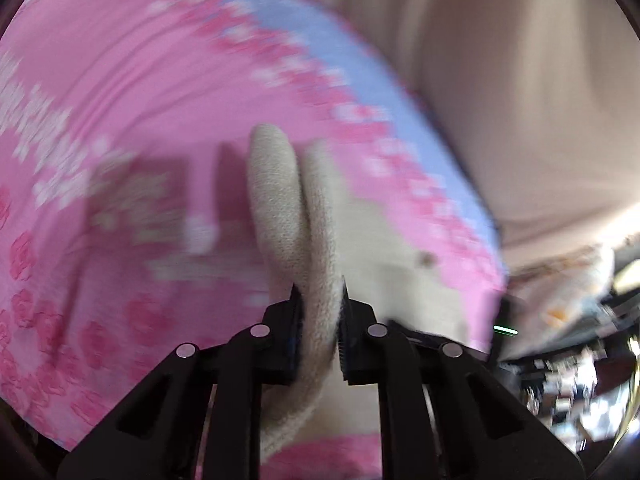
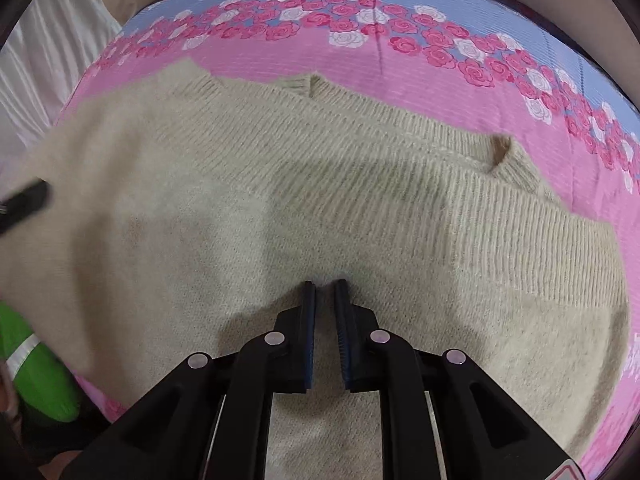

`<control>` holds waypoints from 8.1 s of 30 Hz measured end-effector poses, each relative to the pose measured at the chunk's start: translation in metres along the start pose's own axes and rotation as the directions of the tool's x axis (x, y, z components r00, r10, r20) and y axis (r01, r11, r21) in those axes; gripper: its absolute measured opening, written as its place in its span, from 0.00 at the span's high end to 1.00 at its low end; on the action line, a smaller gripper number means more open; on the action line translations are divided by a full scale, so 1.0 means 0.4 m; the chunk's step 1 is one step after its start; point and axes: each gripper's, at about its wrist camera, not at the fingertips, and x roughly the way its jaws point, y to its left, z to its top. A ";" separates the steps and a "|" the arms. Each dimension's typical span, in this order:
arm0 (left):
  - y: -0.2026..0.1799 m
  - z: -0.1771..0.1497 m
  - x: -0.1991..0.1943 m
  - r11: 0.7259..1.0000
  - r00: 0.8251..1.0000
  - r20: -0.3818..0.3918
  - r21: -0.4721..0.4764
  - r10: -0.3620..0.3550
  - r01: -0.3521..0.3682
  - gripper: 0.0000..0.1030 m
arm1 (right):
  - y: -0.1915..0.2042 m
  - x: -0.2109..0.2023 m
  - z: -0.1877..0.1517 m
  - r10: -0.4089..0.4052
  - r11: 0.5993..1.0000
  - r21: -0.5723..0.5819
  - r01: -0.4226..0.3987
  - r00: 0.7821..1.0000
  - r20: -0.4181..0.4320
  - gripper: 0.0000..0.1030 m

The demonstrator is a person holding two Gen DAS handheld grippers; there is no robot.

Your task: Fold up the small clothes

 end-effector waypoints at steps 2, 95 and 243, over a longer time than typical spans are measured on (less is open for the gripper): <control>-0.104 -0.006 -0.017 0.995 0.997 0.002 0.071 -0.071 0.071 0.87 | -0.007 0.002 0.004 0.025 1.000 0.014 -0.025 1.000 0.001 0.87; -0.315 -0.301 0.213 0.947 0.950 -0.222 0.284 0.219 -0.152 0.39 | -0.557 -0.245 -0.232 0.053 0.881 0.440 -0.173 0.961 0.271 0.91; -0.576 -0.252 0.331 0.878 0.952 -0.206 0.467 0.227 -0.108 0.62 | -0.639 -0.426 -0.424 0.120 0.692 0.578 -0.432 0.859 0.498 0.70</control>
